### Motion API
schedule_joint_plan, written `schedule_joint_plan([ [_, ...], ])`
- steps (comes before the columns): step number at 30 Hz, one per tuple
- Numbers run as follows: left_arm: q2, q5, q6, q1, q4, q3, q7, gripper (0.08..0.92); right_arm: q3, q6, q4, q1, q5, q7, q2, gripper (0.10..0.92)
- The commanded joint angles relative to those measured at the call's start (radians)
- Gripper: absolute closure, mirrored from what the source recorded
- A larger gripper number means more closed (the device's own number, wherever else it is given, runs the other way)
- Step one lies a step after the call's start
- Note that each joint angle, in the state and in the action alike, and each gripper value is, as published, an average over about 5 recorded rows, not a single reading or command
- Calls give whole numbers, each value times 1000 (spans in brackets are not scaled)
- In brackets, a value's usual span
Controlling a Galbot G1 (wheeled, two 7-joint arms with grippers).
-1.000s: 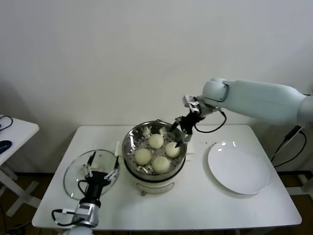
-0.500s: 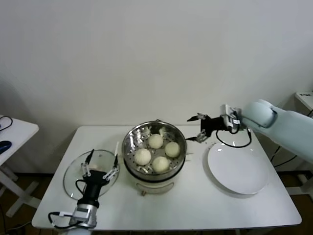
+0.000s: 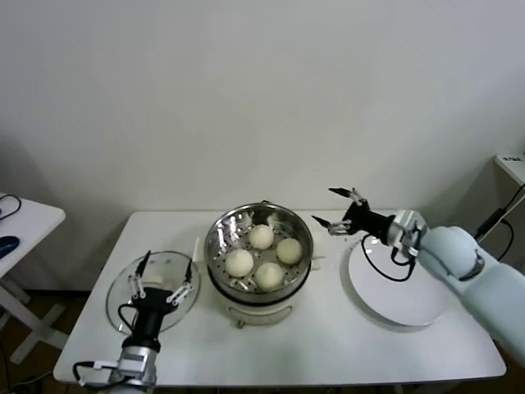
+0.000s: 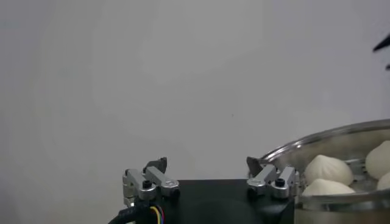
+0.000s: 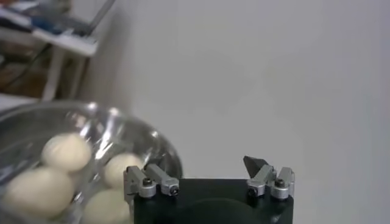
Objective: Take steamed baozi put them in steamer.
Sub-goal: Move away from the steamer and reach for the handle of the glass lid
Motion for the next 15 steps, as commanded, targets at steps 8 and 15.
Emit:
schedule_joint_plan([
  [8,13,496,79,-19,31,-104,-2,177,697,180,140,-702,-146,110,501,203],
  [15,13,858,72,-23,62,-168,7,177,693,210,146,-779,-94,81,605,203],
])
